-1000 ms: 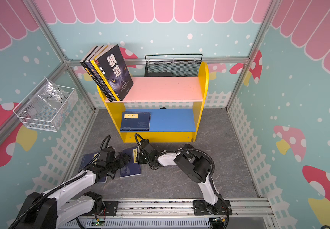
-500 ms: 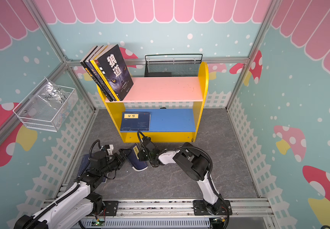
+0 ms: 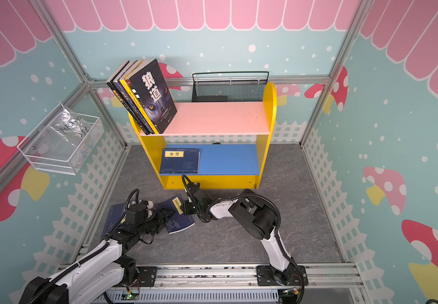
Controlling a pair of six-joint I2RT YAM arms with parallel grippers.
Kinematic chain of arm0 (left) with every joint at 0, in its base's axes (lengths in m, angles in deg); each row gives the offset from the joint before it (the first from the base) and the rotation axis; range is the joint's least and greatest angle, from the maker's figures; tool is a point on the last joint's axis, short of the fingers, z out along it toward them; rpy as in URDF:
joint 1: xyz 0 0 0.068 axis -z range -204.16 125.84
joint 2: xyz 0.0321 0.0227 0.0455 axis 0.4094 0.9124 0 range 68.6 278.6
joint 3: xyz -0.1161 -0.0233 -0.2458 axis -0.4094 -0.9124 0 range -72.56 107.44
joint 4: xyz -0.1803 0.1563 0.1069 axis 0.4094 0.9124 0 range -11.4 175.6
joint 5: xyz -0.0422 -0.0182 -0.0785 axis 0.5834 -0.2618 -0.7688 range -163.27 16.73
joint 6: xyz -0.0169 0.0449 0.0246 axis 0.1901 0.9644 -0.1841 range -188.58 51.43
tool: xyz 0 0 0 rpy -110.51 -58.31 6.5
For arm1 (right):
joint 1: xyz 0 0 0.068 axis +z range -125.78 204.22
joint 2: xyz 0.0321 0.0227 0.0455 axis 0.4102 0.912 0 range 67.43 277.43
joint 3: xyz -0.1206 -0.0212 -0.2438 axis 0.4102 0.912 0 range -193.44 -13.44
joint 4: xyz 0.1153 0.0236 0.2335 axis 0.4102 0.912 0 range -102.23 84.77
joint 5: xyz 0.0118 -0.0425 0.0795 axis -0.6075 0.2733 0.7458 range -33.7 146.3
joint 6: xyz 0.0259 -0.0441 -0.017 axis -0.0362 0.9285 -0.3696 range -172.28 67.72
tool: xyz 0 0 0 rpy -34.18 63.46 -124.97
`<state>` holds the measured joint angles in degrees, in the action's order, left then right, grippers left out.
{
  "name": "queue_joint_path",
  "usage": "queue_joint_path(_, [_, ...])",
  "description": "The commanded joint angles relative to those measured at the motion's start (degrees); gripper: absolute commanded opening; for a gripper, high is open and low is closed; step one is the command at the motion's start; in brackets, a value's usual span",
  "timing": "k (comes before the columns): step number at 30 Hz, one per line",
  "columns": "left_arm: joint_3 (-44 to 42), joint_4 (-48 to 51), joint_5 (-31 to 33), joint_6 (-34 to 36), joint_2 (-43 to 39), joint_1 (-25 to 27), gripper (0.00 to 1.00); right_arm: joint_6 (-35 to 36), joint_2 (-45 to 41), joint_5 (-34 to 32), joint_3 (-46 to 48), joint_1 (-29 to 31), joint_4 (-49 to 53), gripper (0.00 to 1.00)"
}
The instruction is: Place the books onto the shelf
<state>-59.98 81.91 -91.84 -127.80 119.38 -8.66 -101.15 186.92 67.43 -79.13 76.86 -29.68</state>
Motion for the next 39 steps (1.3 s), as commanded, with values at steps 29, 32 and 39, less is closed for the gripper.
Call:
queue_joint_path(29, [38.63,22.03,7.23,4.03,-19.01,0.09,0.00,-3.22,-48.18,0.72,11.23,-5.54,3.13,0.97])
queue_joint_path(32, [40.57,17.88,8.53,4.09,-21.67,0.09,0.00,-5.12,-49.61,7.43,14.33,-6.33,-7.46,0.98])
queue_joint_path(39, [42.20,7.55,13.09,7.01,-25.60,0.09,0.00,-11.37,-43.04,18.66,13.67,-5.50,-28.18,0.97])
